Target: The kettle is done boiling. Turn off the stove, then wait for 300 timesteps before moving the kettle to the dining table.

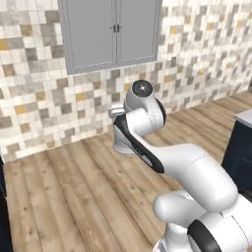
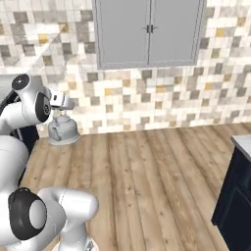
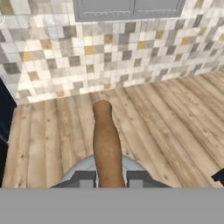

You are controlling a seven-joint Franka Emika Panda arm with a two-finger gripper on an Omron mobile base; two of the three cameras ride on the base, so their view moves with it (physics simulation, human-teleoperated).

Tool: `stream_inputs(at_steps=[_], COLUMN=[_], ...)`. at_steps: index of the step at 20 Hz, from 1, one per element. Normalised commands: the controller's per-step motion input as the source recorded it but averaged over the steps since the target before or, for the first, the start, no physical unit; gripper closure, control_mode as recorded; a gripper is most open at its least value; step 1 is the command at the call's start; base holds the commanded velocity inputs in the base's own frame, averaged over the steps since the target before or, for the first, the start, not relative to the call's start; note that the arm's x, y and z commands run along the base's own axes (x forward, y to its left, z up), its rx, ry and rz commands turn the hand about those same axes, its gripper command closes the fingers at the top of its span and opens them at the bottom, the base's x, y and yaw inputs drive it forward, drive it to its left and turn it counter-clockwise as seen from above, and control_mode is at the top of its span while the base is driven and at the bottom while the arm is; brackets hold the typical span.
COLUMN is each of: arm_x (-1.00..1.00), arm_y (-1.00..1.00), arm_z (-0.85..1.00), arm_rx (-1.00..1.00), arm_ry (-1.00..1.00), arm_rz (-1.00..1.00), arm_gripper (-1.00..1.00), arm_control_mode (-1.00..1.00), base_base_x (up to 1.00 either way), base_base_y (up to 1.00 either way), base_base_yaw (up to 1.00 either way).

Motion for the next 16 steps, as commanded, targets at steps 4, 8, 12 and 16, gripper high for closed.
stream_inputs(at_steps=[4,8,12,16], arm_x=[0.00,0.00,0.00,0.00], arm_y=[0.00,0.00,0.00,0.00], arm_z=[0.00,0.00,0.00,0.00], arm_rx=[0.00,0.00,0.00,0.00], arm_ry=[0.00,0.00,0.00,0.00], arm_rz=[0.00,0.00,0.00,0.00], arm_gripper=[1.00,1.00,1.00,1.00], arm_control_mode=[1.00,1.00,1.00,1.00], base_base_x=[0.00,0.02,0.28,0.61], base_base_y=[0.03,0.06,0.18,0.38], base_base_yaw=[-0.48,-0.47,-0.43,-0.38])
